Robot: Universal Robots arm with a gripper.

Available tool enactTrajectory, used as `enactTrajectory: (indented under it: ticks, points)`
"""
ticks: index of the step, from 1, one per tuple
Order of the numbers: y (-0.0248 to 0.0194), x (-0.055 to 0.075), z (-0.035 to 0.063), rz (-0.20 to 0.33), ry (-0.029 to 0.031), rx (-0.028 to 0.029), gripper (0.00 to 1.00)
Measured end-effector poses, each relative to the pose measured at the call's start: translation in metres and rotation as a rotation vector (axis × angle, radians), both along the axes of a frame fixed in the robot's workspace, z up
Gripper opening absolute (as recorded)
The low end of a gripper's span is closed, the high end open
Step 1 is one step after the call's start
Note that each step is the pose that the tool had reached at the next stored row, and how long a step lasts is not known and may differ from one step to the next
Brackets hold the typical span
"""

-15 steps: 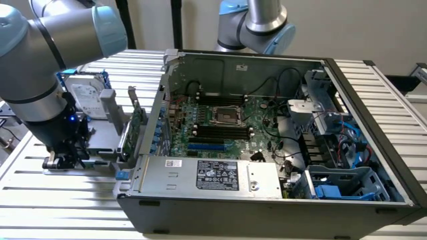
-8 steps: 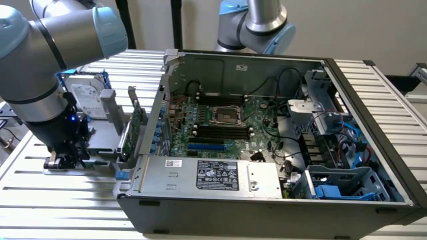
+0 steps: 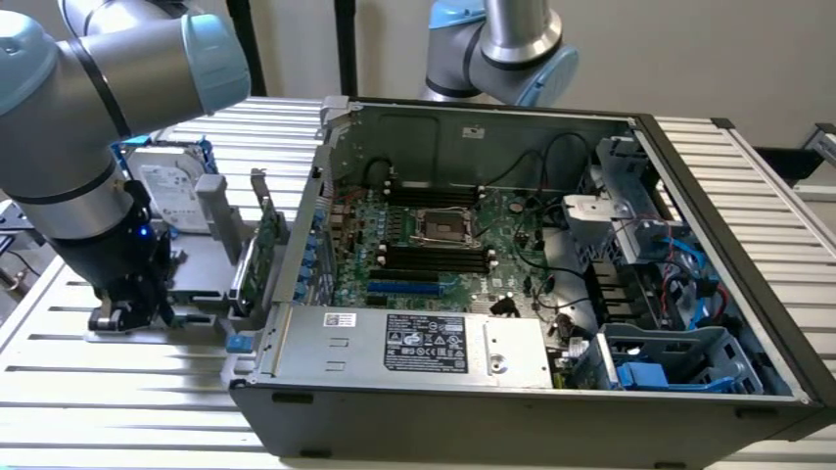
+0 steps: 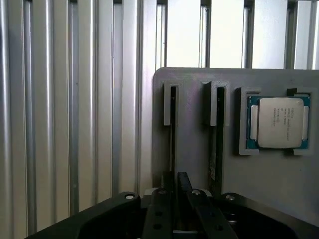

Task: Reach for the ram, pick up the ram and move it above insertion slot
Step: 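Pick up the ram and move it above insertion slot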

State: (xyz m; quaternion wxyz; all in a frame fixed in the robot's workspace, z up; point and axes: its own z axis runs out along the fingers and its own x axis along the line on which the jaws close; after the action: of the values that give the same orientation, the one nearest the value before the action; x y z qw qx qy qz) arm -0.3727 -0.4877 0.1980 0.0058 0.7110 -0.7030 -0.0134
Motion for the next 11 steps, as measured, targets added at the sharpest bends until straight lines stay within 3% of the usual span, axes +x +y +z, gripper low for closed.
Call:
enactTrajectory:
  ticks: [11]
  points:
    - [0.0,0.0,0.0,0.0,-0.0001,0.0001,0.13]
